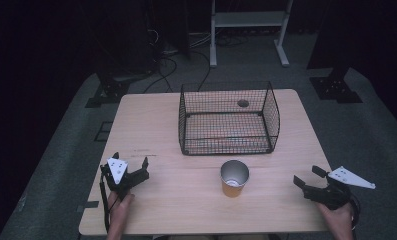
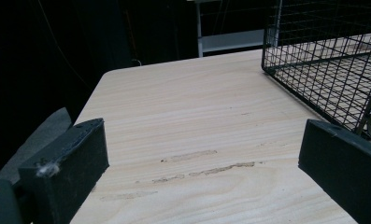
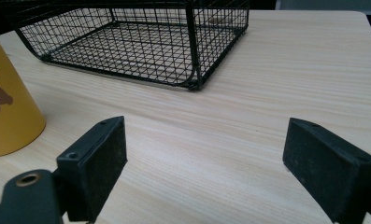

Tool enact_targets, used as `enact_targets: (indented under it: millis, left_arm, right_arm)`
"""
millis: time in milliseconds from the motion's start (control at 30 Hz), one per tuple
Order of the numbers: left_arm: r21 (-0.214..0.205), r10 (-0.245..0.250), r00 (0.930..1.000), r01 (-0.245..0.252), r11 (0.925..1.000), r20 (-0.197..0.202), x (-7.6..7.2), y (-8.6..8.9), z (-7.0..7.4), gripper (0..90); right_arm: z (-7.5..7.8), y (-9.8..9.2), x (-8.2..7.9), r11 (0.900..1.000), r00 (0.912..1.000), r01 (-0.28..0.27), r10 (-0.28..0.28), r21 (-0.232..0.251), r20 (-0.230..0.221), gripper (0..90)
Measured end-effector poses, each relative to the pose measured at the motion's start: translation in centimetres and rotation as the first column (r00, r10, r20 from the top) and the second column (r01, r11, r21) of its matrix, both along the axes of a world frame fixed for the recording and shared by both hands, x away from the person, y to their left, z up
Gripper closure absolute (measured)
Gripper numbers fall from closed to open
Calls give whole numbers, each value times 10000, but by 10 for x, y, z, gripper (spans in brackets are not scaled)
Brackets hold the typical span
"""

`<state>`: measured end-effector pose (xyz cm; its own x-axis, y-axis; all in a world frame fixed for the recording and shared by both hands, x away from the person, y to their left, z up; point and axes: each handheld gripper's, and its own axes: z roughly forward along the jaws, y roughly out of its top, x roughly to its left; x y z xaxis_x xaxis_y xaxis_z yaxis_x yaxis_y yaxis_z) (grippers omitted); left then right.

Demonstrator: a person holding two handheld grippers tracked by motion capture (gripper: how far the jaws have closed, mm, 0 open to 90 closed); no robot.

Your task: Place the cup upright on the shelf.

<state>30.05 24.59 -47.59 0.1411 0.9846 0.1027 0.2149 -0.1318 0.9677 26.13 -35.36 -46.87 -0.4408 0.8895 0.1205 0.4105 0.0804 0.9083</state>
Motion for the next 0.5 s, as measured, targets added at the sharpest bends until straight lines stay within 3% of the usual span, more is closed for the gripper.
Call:
enact_targets:
  millis: [500]
  left_arm:
    - [-8, -27, 10000, 27, 10000, 16, -1, 0, 0, 8]
  right_arm:
    - [10, 22, 5, 9977, 9983, -571, 574, -362, 52, 118]
